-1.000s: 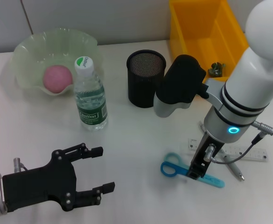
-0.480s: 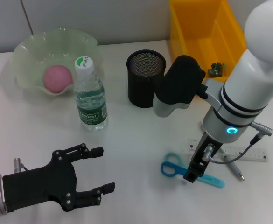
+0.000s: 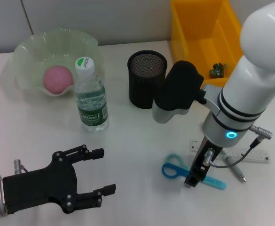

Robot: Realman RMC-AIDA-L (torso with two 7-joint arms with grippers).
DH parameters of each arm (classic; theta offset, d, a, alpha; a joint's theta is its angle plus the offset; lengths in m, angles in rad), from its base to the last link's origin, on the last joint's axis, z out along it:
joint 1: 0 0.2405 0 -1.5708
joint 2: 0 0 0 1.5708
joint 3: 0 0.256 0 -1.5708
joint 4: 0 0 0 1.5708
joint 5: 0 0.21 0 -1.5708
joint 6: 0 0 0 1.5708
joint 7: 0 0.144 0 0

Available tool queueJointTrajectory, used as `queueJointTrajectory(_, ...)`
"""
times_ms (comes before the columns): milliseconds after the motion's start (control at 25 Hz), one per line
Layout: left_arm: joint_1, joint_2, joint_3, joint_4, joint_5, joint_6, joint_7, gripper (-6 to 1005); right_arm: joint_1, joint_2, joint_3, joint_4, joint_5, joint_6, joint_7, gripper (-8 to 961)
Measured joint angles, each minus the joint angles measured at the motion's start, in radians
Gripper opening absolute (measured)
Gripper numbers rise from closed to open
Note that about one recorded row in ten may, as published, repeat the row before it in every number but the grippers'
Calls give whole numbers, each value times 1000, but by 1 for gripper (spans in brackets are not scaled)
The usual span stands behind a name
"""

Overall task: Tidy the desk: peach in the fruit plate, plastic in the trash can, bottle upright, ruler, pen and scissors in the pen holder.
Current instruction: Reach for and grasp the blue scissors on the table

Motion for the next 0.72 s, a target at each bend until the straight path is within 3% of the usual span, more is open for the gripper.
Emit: queueJointTrajectory(720,0,0,0,0,0,1,1,797,6,0,-18,11,-4,2,-1,513)
